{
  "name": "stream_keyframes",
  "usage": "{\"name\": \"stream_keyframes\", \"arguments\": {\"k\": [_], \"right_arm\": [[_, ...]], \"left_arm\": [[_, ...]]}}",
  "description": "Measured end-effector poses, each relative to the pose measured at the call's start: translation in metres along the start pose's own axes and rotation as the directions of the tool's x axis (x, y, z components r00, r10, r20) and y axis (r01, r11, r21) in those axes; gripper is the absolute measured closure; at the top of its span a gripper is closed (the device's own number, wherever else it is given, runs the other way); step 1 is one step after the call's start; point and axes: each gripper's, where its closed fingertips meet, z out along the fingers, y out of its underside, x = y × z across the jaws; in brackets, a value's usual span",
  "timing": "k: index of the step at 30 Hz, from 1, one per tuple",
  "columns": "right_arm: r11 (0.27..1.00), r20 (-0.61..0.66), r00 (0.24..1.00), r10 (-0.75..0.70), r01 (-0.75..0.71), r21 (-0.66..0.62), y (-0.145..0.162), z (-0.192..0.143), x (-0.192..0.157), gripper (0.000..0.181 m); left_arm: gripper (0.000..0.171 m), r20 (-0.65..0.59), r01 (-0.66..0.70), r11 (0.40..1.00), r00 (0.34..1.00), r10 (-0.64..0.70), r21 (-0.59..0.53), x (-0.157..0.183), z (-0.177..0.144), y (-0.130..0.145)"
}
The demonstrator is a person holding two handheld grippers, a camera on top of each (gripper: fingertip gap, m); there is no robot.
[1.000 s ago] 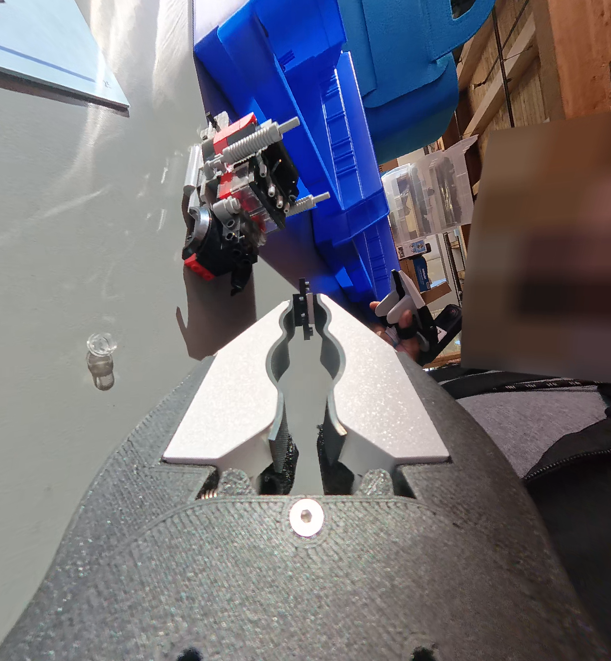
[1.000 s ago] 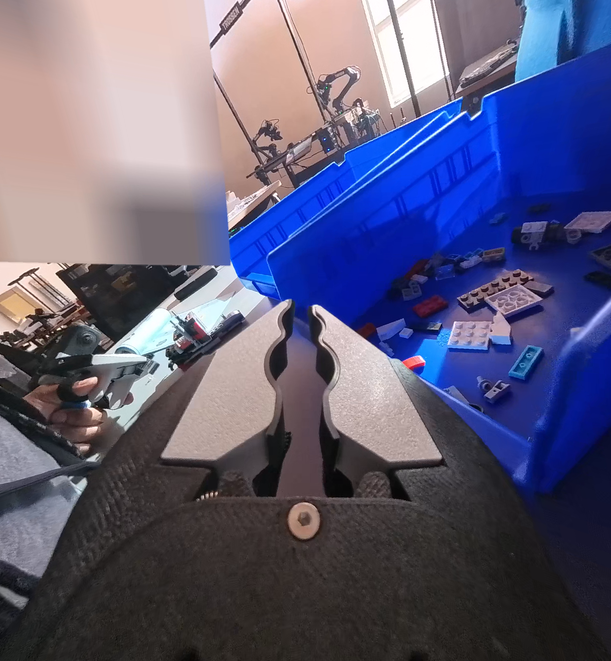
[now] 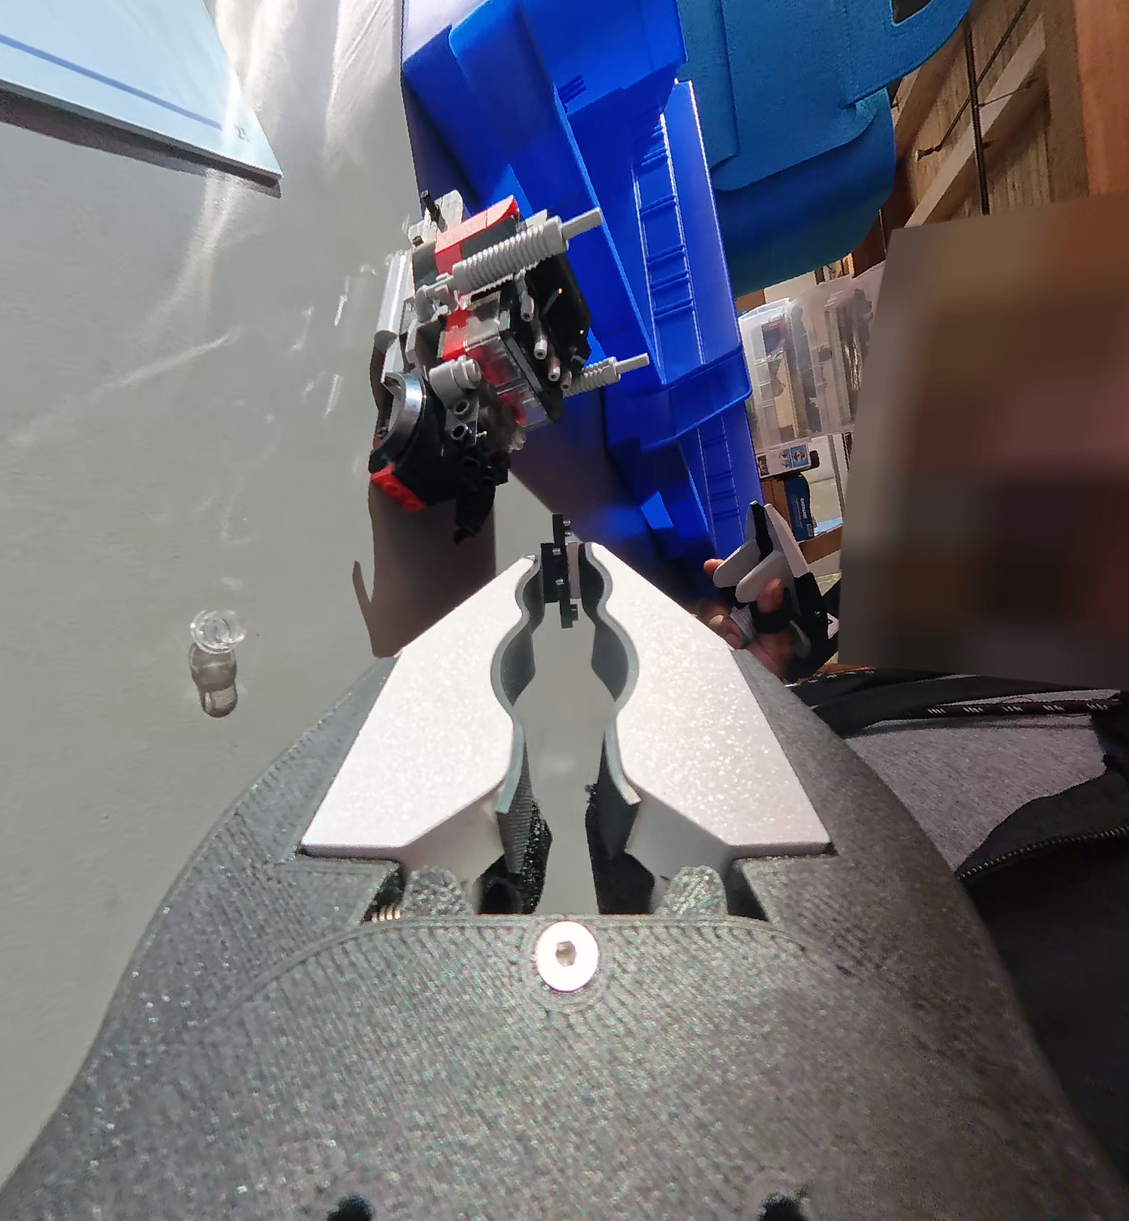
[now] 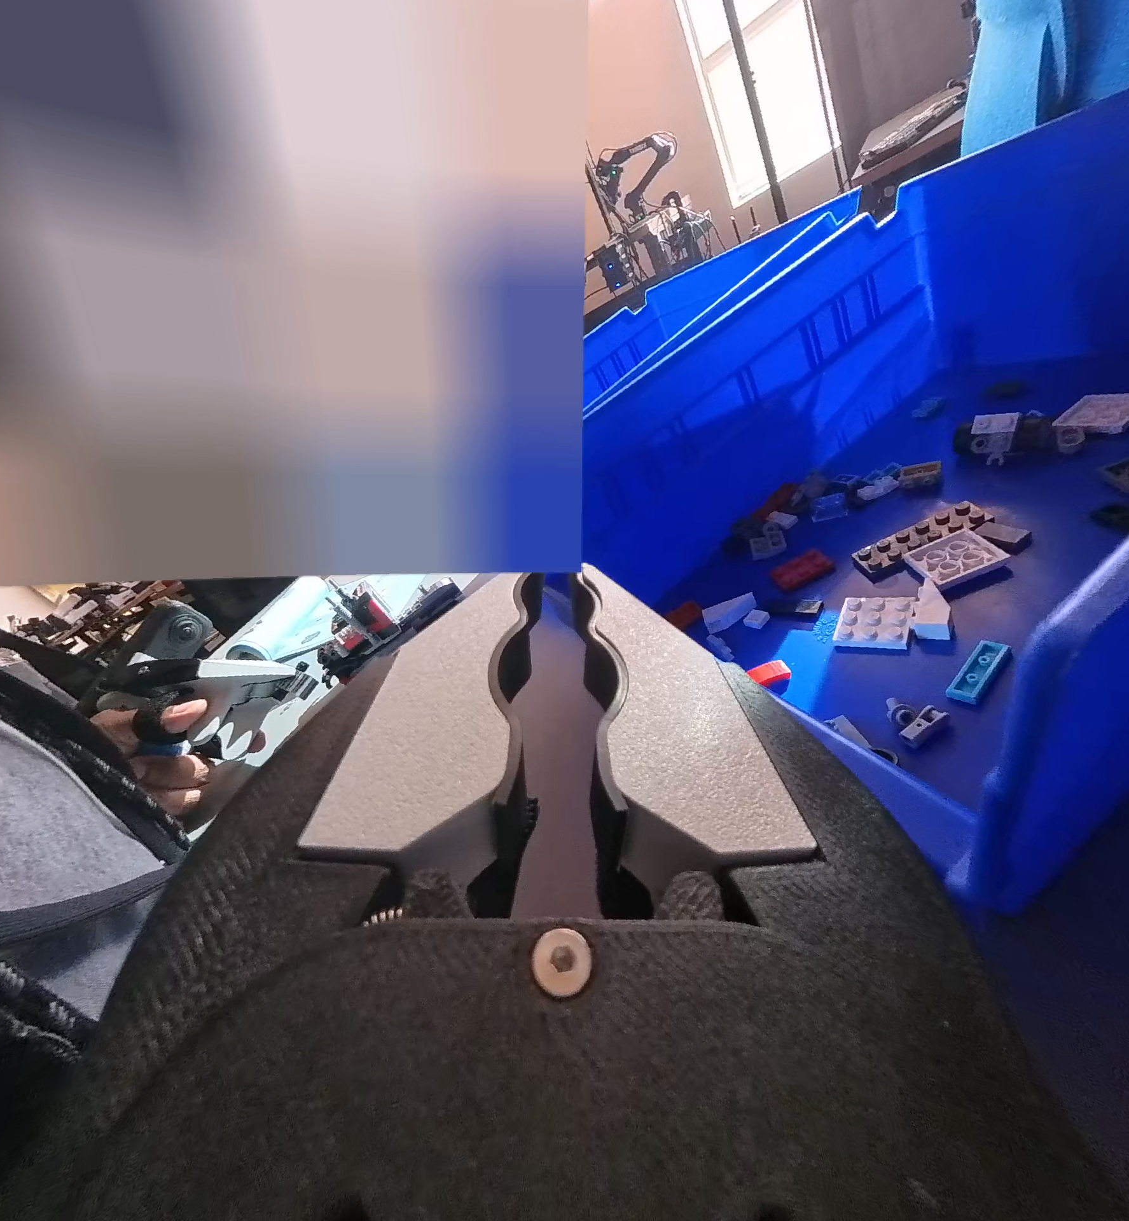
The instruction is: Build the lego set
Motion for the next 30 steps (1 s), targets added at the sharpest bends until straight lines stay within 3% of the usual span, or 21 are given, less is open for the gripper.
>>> {"name": "stream_keyframes", "arguments": {"k": [30], "right_arm": [[0.994, -0.072, 0.997, -0.032, 0.024, -0.103, 0.014, 0.013, 0.007, 0.174]], "left_arm": [[0.161, -0.134, 0.084, 0.996, 0.988, -0.079, 0.037, 0.011, -0.01, -0.008]]}}
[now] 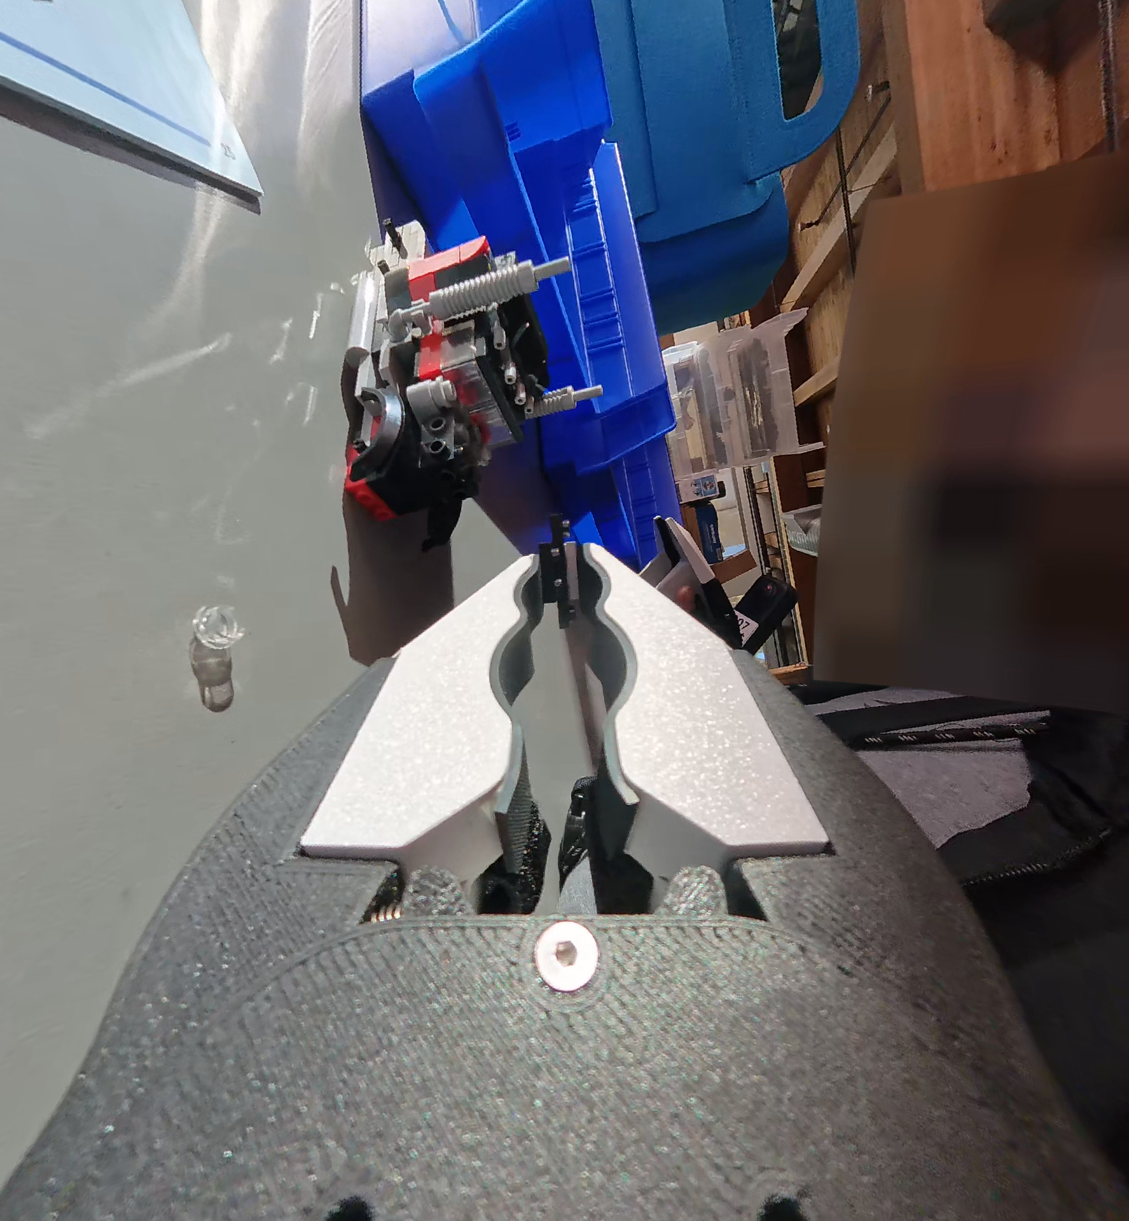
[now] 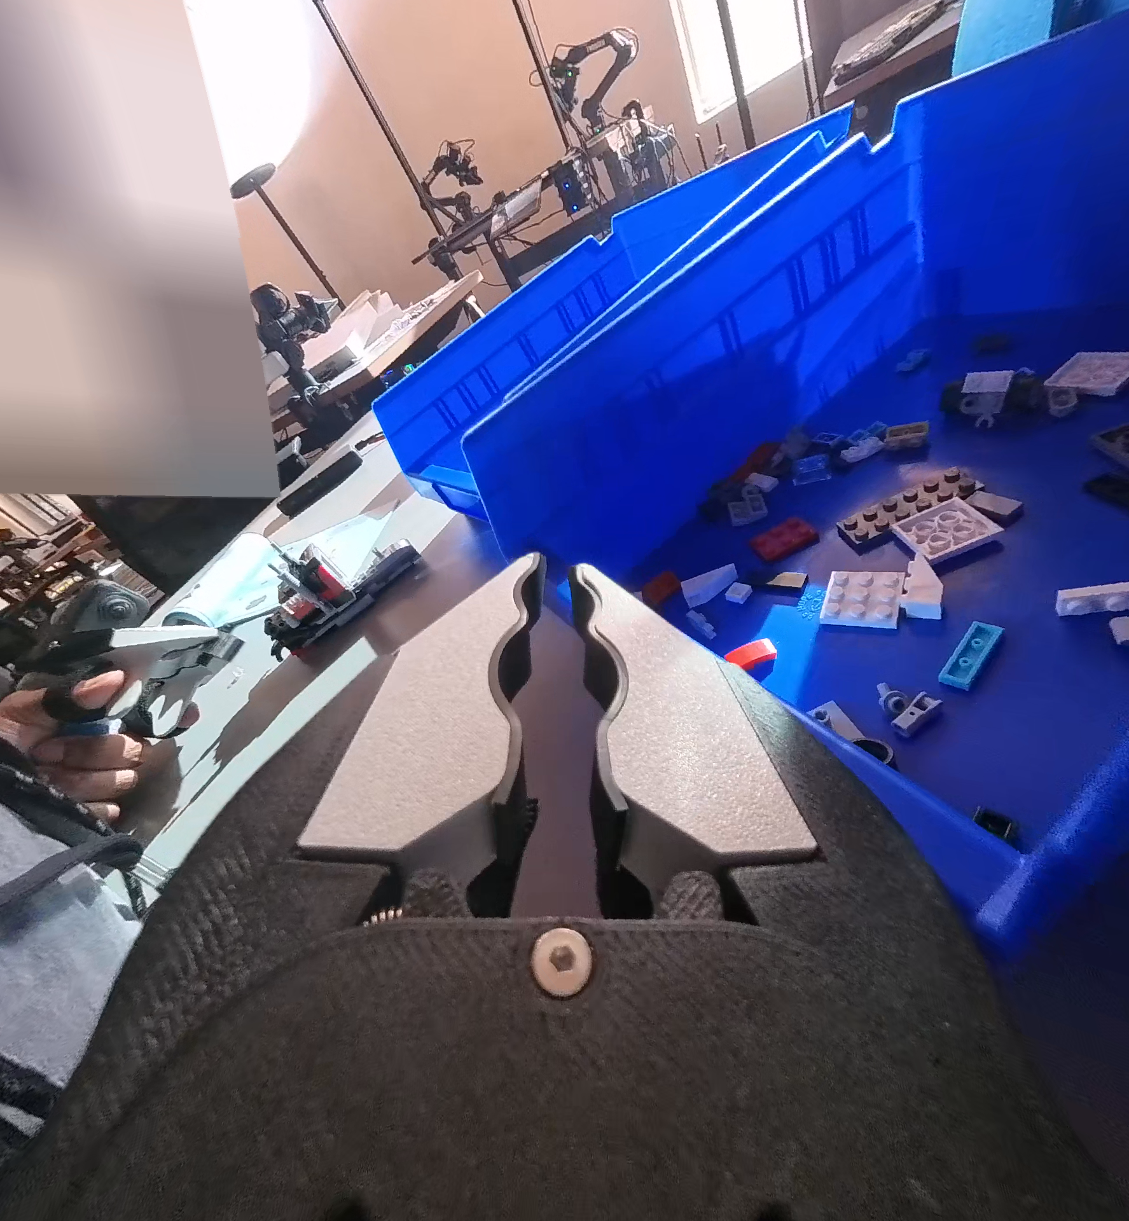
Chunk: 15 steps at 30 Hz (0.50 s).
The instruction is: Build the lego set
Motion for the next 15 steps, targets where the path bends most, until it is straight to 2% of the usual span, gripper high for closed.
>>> {"name": "stream_keyframes", "arguments": {"k": [15], "right_arm": [[0.995, -0.008, 0.998, -0.054, 0.053, -0.079, 0.011, 0.009, -0.005, 0.174]], "left_arm": [[0.162, -0.108, 0.045, 0.994, 0.994, -0.034, 0.096, 0.014, -0.017, -0.012]]}}
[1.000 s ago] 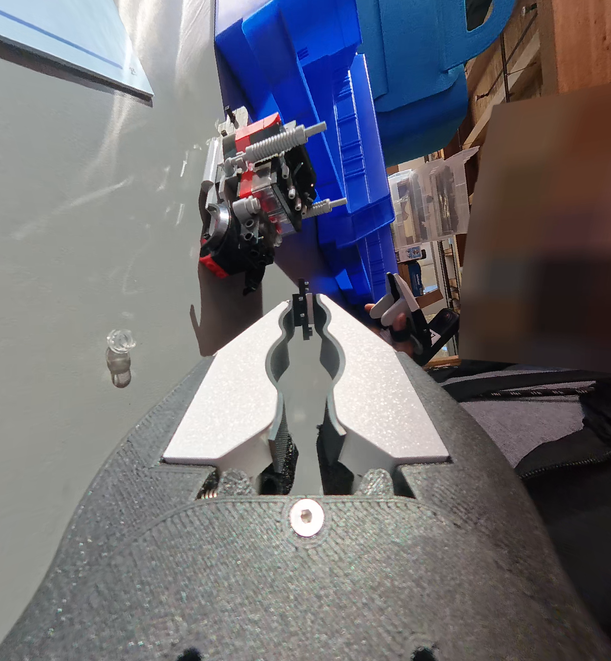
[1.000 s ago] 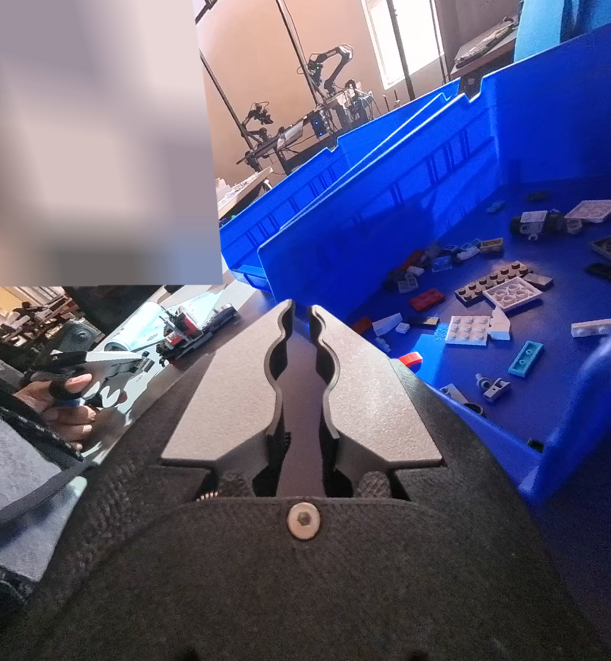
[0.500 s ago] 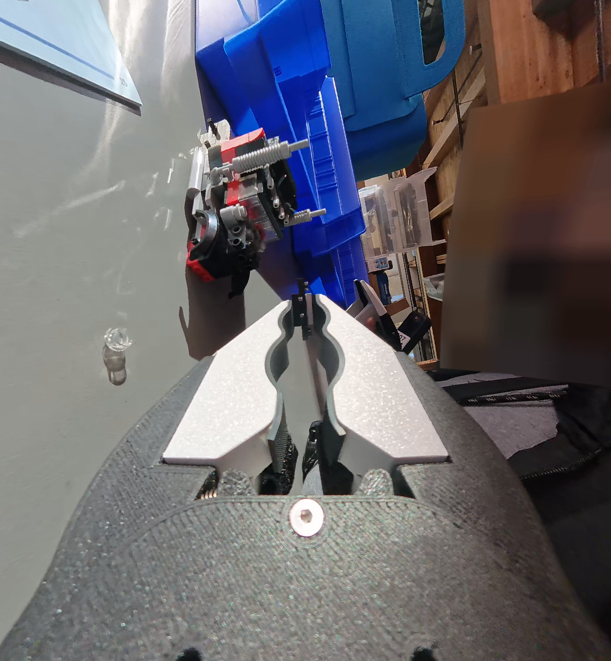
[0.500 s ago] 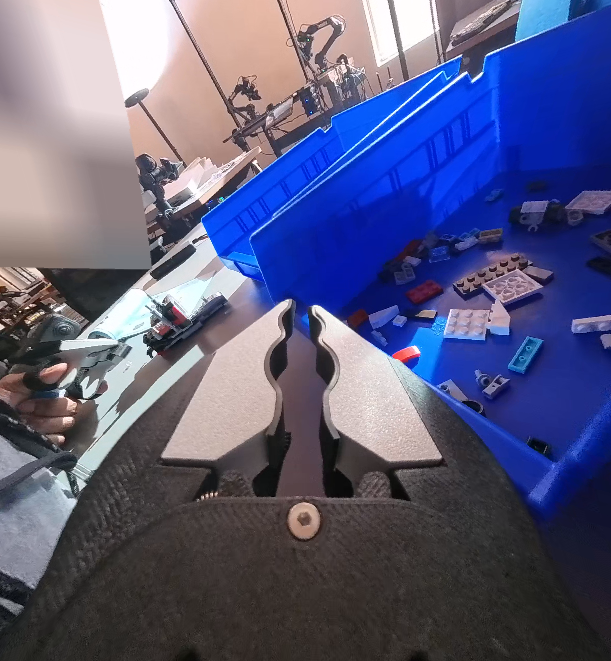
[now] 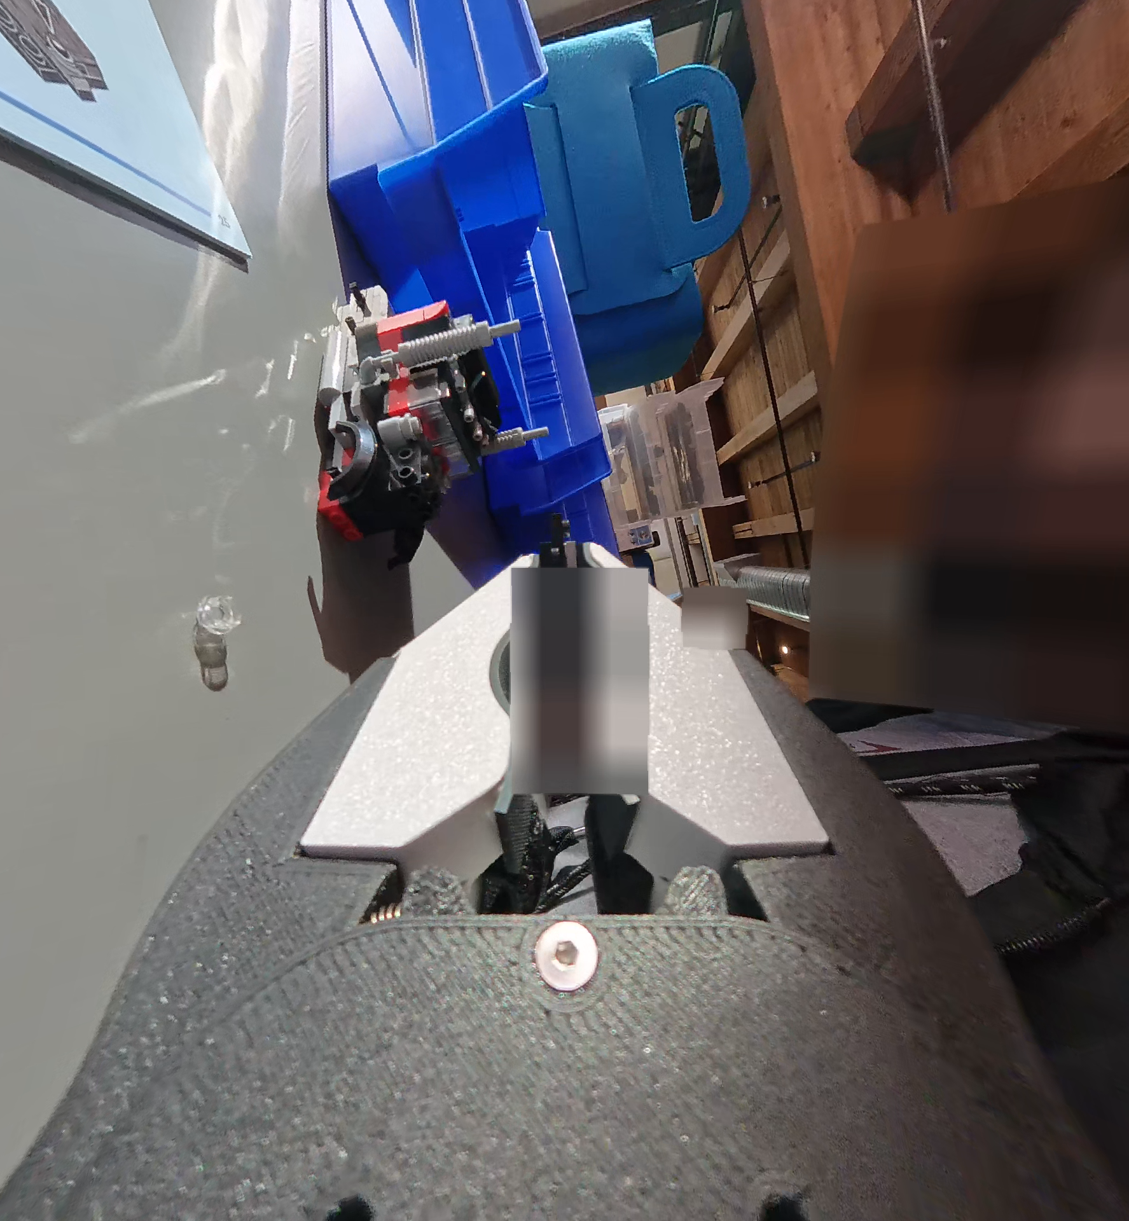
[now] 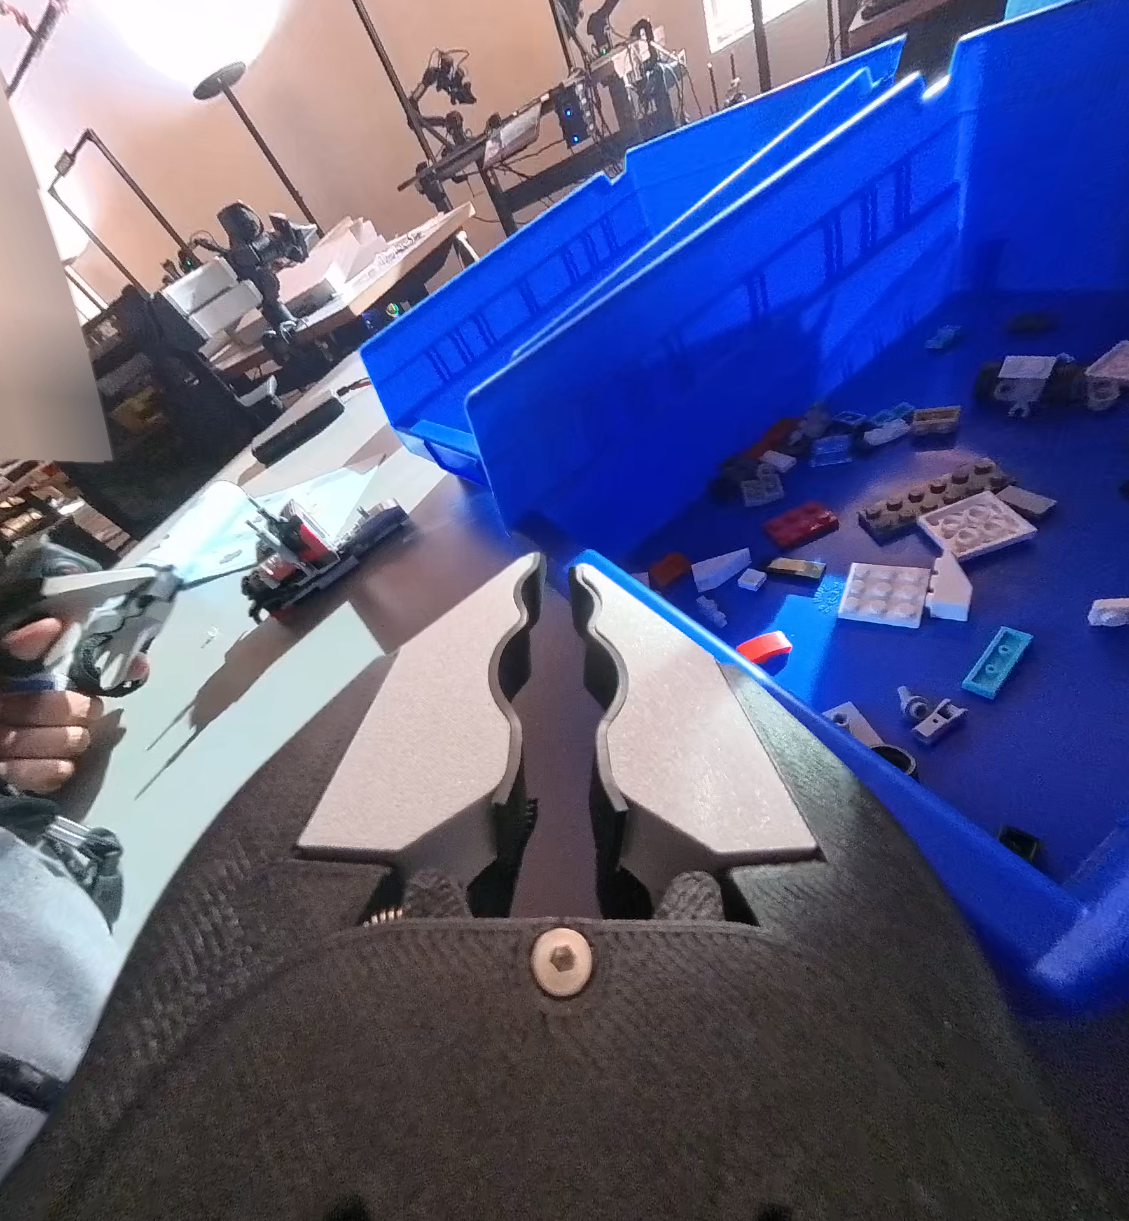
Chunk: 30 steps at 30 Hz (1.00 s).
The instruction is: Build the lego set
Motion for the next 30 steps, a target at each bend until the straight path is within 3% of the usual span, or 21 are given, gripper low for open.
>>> {"name": "stream_keyframes", "arguments": {"k": [5, 11, 14, 21, 30], "right_arm": [[0.994, -0.034, 0.995, -0.089, 0.087, -0.066, 0.009, 0.007, -0.005, 0.174], [0.964, -0.092, 0.967, -0.239, 0.224, -0.144, 0.018, 0.021, -0.012, 0.173], [0.974, -0.042, 0.979, -0.201, 0.195, -0.118, 0.017, 0.035, -0.031, 0.173], [0.968, 0.072, 0.972, -0.222, 0.229, -0.106, 0.011, 0.076, -0.082, 0.171], [0.958, 0.094, 0.968, -0.232, 0.244, -0.149, 0.034, 0.105, -0.098, 0.166]], "left_arm": [[0.162, -0.052, -0.008, 1.0, 0.999, 0.009, 0.021, 0.012, -0.019, -0.011], [0.161, 0.005, -0.041, 0.998, 0.999, 0.04, 0.049, 0.003, -0.057, -0.034], [0.162, 0.038, -0.025, 0.998, 0.999, 0.023, 0.063, -0.007, -0.069, -0.042], [0.162, -0.029, 0.045, 0.993, 0.999, -0.042, 0.105, -0.006, -0.076, -0.058], [0.162, -0.062, 0.109, 0.99, 0.993, -0.103, 0.093, -0.009, -0.077, -0.062]]}}
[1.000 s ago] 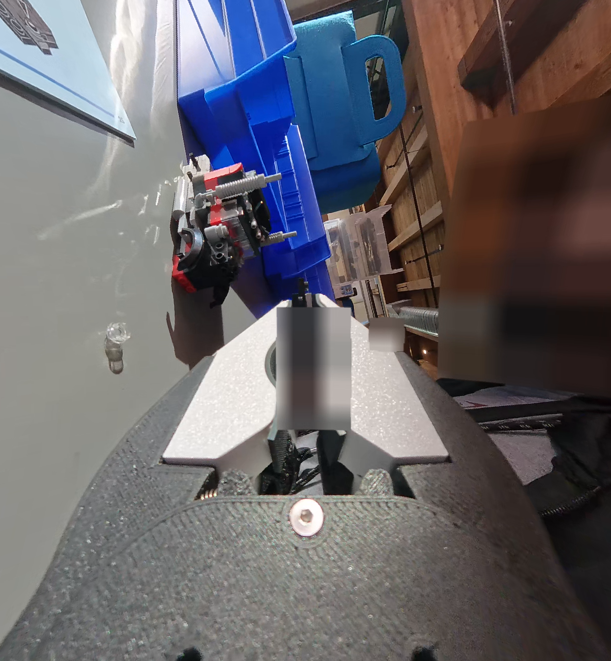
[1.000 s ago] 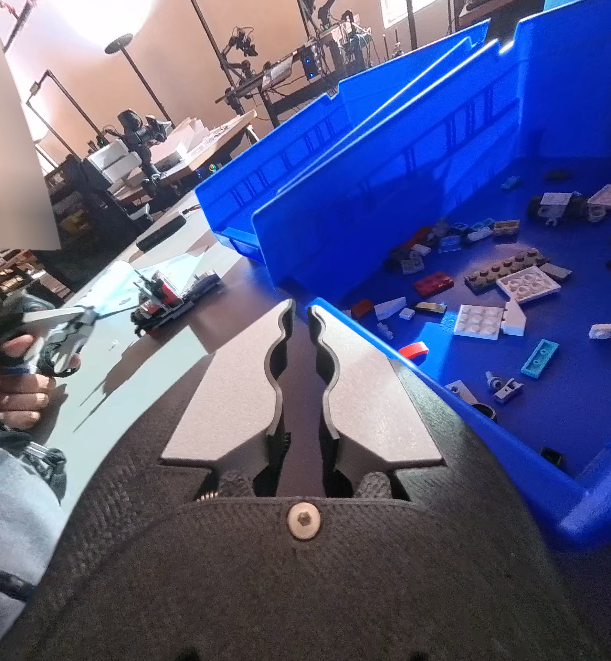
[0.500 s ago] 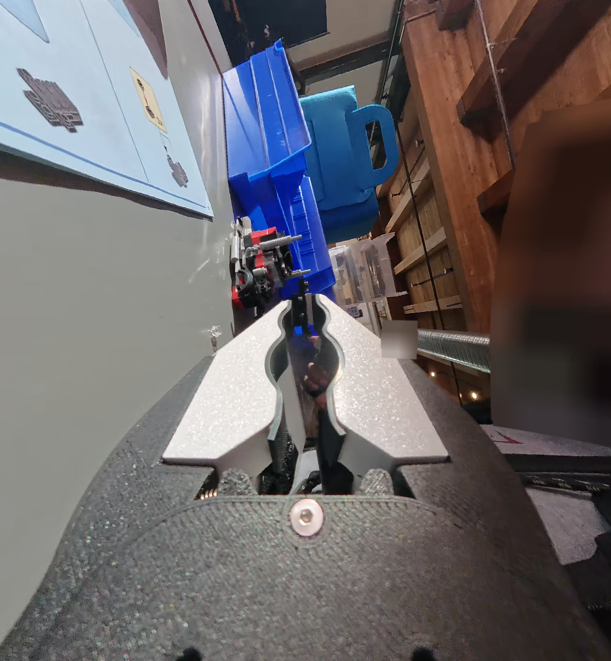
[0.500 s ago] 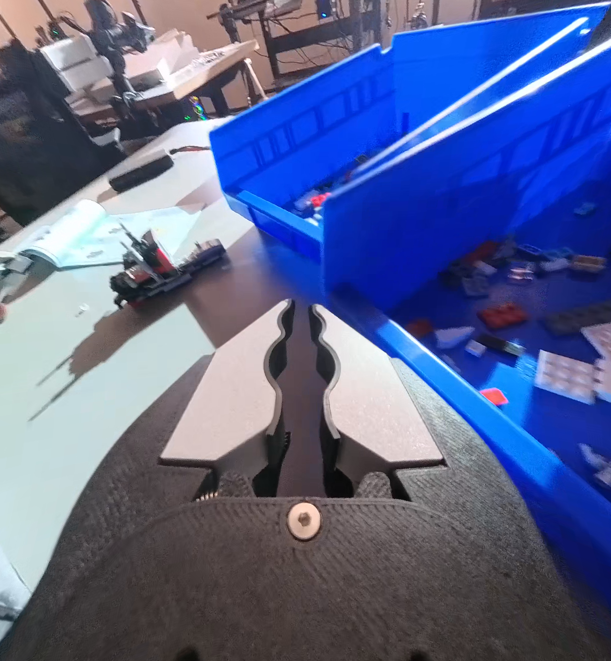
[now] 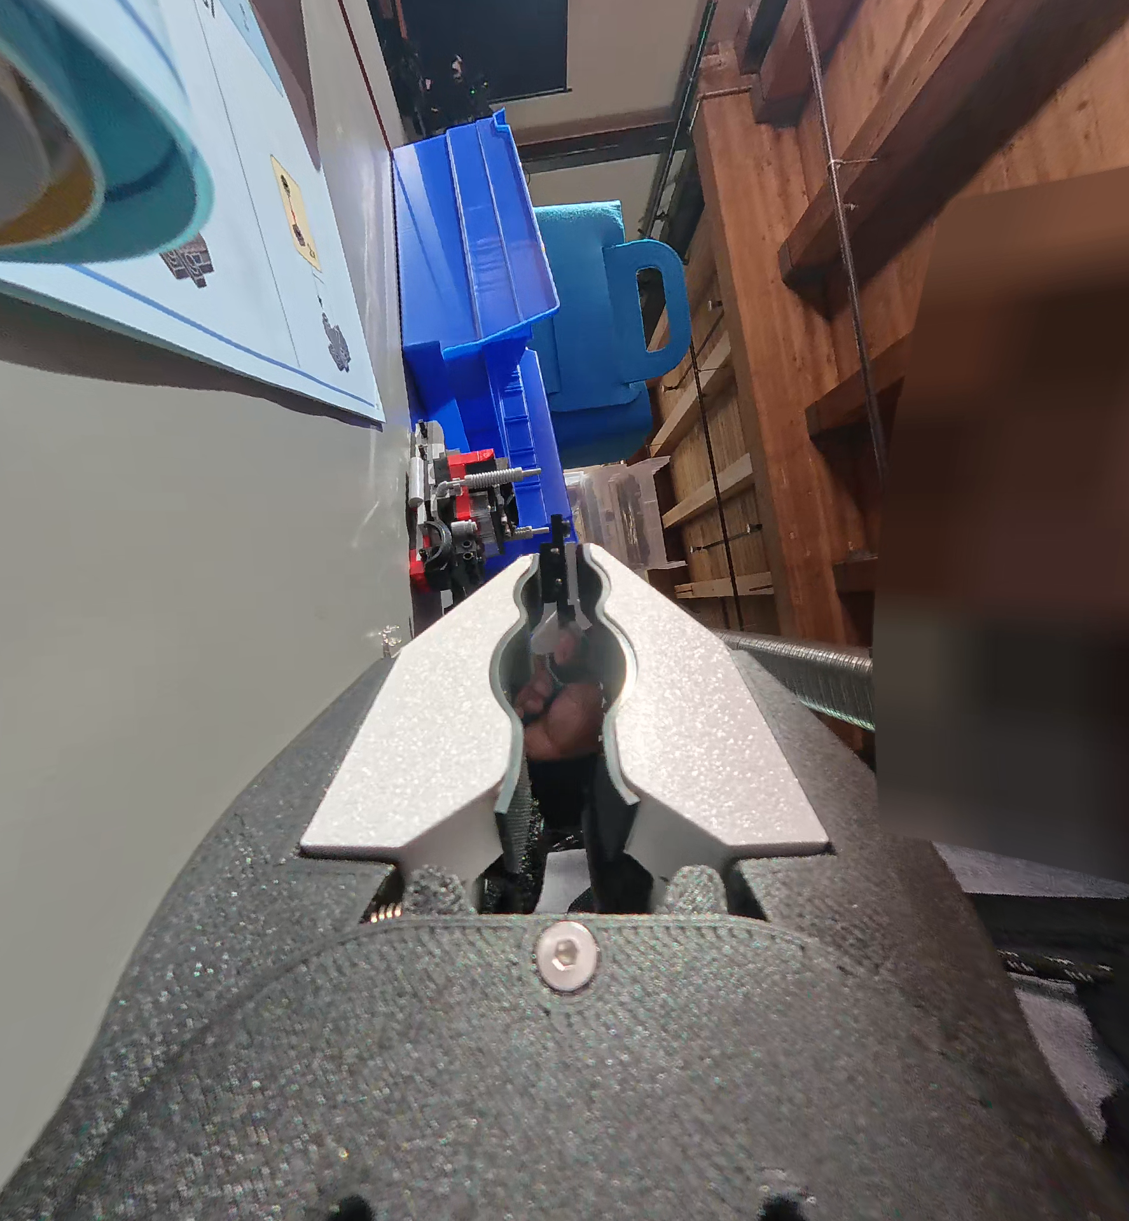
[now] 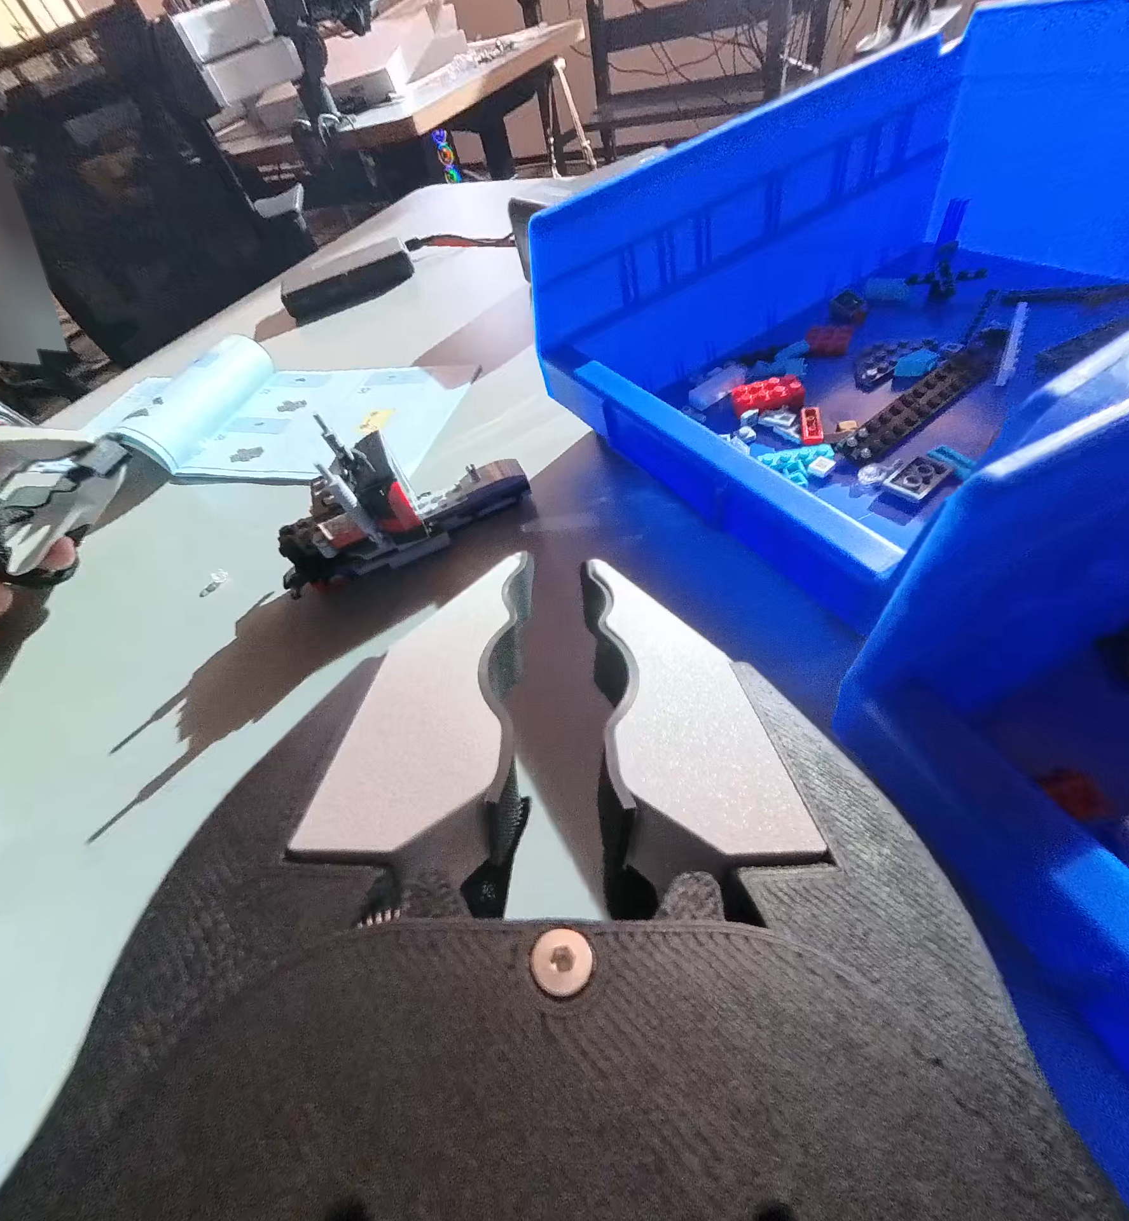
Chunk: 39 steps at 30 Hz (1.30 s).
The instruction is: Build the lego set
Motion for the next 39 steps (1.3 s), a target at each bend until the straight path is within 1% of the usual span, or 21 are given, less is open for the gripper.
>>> {"name": "stream_keyframes", "arguments": {"k": [4, 6, 11, 14, 17, 21, 24, 26, 31, 33, 36, 39], "right_arm": [[1.0, -0.008, 1.0, 0.004, -0.004, -0.008, 0.0, 0.003, 0.002, 0.166], [1.0, -0.009, 1.0, 0.007, -0.007, -0.019, 0.002, 0.004, 0.002, 0.166], [0.998, -0.011, 1.0, -0.022, 0.021, -0.066, 0.008, 0.009, 0.0, 0.166], [0.995, -0.009, 0.998, -0.061, 0.06, -0.082, 0.01, 0.01, -0.005, 0.166], [0.993, -0.001, 0.997, -0.083, 0.083, -0.081, 0.011, 0.01, -0.008, 0.166], [0.996, 0.031, 0.998, -0.056, 0.058, -0.067, 0.009, 0.009, -0.009, 0.166], [0.999, 0.072, 0.997, -0.004, 0.007, -0.038, 0.005, 0.005, -0.009, 0.166], [0.999, 0.104, 0.994, 0.042, -0.041, -0.014, 0.001, 0.002, -0.008, 0.165], [0.989, 0.173, 0.977, 0.127, -0.137, 0.046, -0.008, -0.006, -0.004, 0.165], [0.989, 0.191, 0.974, 0.122, -0.135, 0.056, -0.01, -0.007, -0.007, 0.165], [0.992, 0.205, 0.974, 0.1, -0.112, 0.051, -0.009, -0.007, -0.011, 0.165], [0.994, 0.223, 0.971, 0.088, -0.102, 0.05, -0.009, -0.007, -0.014, 0.164]], "left_arm": [[0.162, 0.027, -0.007, 1.0, 1.0, 0.007, -0.005, -0.004, 0.002, 0.0], [0.162, 0.062, -0.002, 1.0, 0.998, 0.003, -0.013, -0.009, 0.003, 0.001], [0.162, 0.252, -0.017, 0.999, 0.967, 0.027, -0.043, -0.036, 0.007, 0.005], [0.161, 0.35, -0.077, 0.994, 0.931, 0.101, -0.082, -0.046, 0.009, 0.008], [0.161, 0.395, -0.148, 0.983, 0.901, 0.179, -0.107, -0.048, 0.011, 0.01], [0.16, 0.464, -0.242, 0.962, 0.842, 0.274, -0.129, -0.051, 0.01, 0.005], [0.158, 0.493, -0.271, 0.948, 0.81, 0.318, -0.166, -0.053, 0.012, 0.008], [0.152, 0.518, -0.292, 0.939, 0.783, 0.345, -0.183, -0.055, 0.013, 0.008], [0.138, 0.573, -0.358, 0.916, 0.72, 0.393, -0.178, -0.054, 0.007, 0.001], [0.132, 0.583, -0.391, 0.906, 0.703, 0.407, -0.162, -0.052, 0.003, -0.004], [0.128, 0.565, -0.452, 0.88, 0.693, 0.448, -0.143, -0.043, -0.002, -0.009], [0.125, 0.537, -0.531, 0.832, 0.659, 0.526, -0.164, -0.033, -0.003, -0.01]]}}
